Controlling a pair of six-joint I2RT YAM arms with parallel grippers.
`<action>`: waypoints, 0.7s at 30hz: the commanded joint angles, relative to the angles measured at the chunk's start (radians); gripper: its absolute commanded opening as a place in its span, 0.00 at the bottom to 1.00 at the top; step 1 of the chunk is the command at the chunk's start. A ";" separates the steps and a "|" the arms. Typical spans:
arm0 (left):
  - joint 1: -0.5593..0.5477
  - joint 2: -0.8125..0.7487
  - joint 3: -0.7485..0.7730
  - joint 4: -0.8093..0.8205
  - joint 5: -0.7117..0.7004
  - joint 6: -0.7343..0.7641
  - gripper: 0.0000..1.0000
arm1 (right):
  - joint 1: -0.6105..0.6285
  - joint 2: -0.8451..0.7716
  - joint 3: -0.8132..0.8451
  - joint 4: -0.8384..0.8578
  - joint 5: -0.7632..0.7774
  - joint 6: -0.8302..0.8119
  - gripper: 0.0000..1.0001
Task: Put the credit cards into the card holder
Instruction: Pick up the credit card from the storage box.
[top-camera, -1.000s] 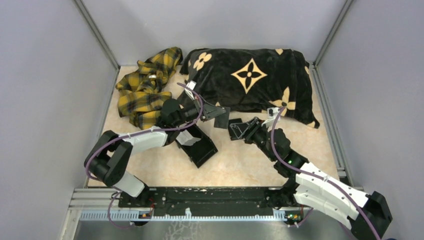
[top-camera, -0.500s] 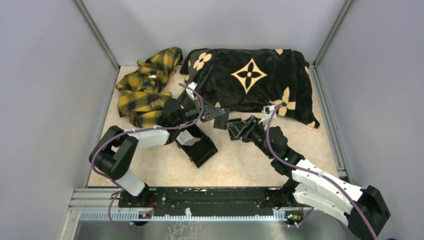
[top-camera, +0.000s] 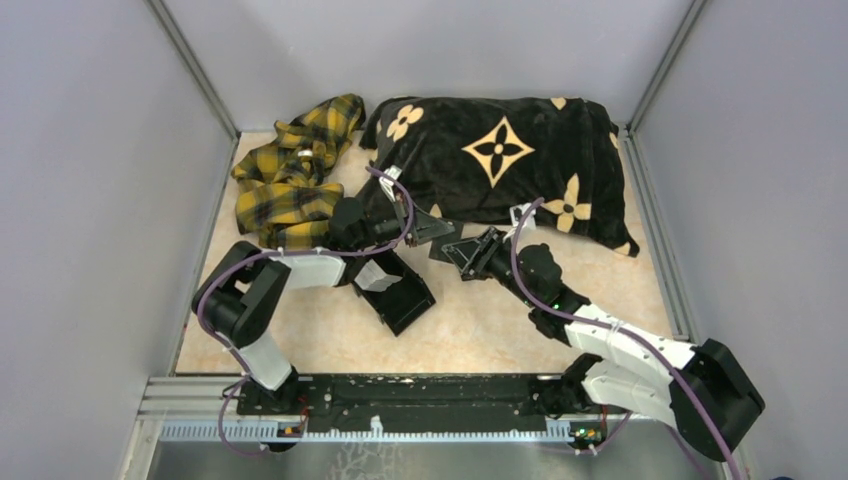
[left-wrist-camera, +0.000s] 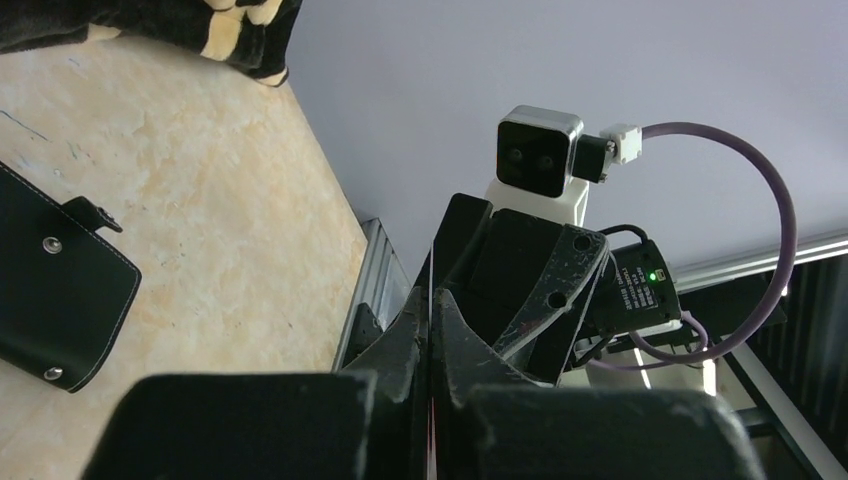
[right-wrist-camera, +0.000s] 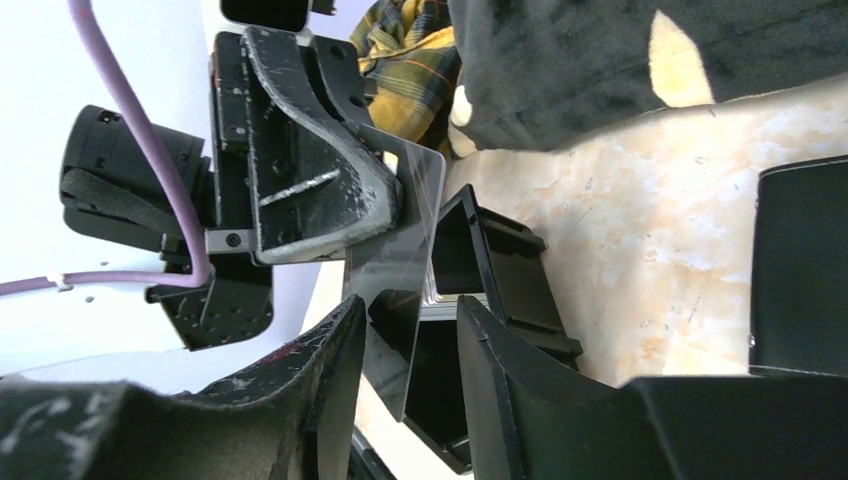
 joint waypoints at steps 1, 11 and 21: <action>0.001 0.024 0.029 0.081 0.045 -0.031 0.00 | -0.028 0.043 0.031 0.196 -0.082 0.027 0.37; -0.024 0.053 0.024 0.114 0.032 -0.066 0.00 | -0.071 0.066 0.041 0.235 -0.152 0.042 0.00; -0.027 -0.058 0.059 -0.364 -0.175 0.125 0.37 | -0.088 -0.084 0.170 -0.266 -0.062 -0.127 0.00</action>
